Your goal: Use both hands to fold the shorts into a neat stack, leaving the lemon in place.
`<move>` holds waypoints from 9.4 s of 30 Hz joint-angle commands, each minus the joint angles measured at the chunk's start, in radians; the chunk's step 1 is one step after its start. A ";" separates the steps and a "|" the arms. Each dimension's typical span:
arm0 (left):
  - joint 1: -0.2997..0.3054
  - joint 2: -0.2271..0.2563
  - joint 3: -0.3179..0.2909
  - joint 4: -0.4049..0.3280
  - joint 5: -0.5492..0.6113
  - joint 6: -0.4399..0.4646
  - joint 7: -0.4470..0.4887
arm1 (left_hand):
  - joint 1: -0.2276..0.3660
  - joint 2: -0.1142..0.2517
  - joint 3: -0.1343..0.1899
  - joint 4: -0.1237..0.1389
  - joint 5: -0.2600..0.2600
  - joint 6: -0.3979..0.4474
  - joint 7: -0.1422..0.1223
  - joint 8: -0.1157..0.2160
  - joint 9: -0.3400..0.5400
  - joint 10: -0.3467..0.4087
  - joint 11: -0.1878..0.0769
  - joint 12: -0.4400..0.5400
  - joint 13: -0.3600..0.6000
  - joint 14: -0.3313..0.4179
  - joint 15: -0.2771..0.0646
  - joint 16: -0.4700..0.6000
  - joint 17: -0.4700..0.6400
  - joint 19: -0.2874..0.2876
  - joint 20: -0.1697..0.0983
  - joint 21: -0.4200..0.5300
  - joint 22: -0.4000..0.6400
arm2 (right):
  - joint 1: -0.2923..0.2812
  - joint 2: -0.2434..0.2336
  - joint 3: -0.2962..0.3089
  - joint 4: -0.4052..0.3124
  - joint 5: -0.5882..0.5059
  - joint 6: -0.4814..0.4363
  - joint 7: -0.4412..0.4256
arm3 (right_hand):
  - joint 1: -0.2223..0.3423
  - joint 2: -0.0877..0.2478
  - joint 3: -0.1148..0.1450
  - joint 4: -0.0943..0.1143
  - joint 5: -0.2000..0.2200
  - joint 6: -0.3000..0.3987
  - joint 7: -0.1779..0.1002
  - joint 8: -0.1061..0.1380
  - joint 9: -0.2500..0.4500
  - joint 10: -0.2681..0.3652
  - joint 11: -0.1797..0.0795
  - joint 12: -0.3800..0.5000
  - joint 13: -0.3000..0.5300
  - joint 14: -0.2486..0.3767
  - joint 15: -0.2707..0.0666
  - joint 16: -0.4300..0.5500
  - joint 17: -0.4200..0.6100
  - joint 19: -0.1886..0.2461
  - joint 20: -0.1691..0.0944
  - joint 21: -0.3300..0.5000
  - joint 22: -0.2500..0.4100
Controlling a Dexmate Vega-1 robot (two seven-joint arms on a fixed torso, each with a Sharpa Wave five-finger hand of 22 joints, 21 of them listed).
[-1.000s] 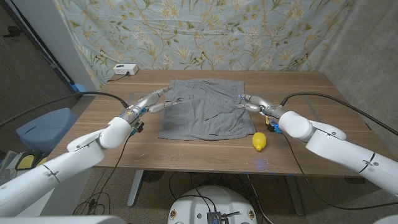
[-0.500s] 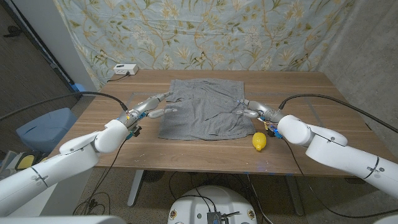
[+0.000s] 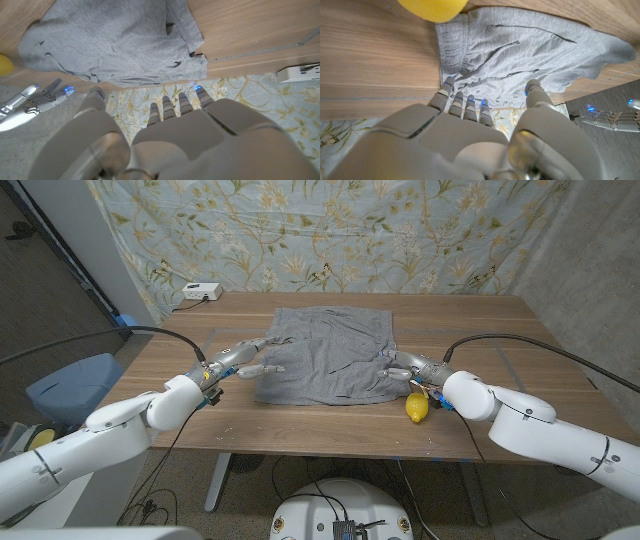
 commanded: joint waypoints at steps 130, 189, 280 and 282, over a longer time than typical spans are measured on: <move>0.603 -0.356 -0.430 -0.406 0.560 0.174 0.346 | 0.747 0.166 0.144 0.119 0.180 0.873 0.015 0.464 0.425 0.978 -0.154 0.431 0.546 0.802 -0.319 0.108 0.284 0.418 -0.128 0.218 0.042 | -0.569 0.015 0.326 -0.257 -0.457 0.003 -0.341 | 0.675 0.048 0.047 0.030 0.029 0.960 -0.043 0.201 0.026 0.926 -0.068 0.278 0.104 0.875 -0.279 0.512 0.435 0.469 -0.129 0.292 0.053; -0.521 -0.303 0.230 0.089 0.924 0.246 -0.169 | 0.768 0.156 0.156 0.134 0.168 0.856 0.000 0.469 0.369 0.956 -0.165 0.418 0.533 0.787 -0.322 0.069 0.344 0.401 -0.128 0.259 0.033 | 0.120 0.261 0.058 0.367 -0.478 0.300 -0.273 | 0.663 0.055 0.044 0.044 0.029 0.932 -0.049 0.187 0.029 0.904 -0.084 0.271 0.137 0.871 -0.277 0.492 0.471 0.448 -0.131 0.327 0.048; -0.675 -0.349 0.380 0.382 0.377 0.165 -0.275 | 0.141 0.092 -0.086 0.251 0.003 0.289 0.016 -0.003 0.003 0.330 0.015 -0.032 0.026 0.294 -0.104 -0.005 0.046 0.131 -0.028 0.259 0.003 | 0.261 0.208 -0.109 0.244 -0.402 -0.031 0.186 | 0.222 -0.032 -0.084 0.205 0.006 0.343 -0.046 -0.010 0.011 0.372 -0.053 -0.004 0.047 0.447 -0.137 0.034 0.263 0.207 -0.035 0.351 0.007; -0.681 -0.343 0.386 0.391 0.354 0.141 -0.284 | 0.121 0.098 -0.091 0.261 0.005 0.286 0.018 -0.002 0.004 0.320 0.023 -0.033 0.025 0.267 -0.103 -0.011 0.041 0.124 -0.026 0.255 0.003 | 0.251 0.199 -0.104 0.229 -0.393 -0.036 0.191 | 0.216 -0.035 -0.087 0.206 0.007 0.340 -0.047 -0.010 0.011 0.365 -0.054 -0.006 0.047 0.442 -0.137 0.030 0.261 0.202 -0.034 0.348 0.006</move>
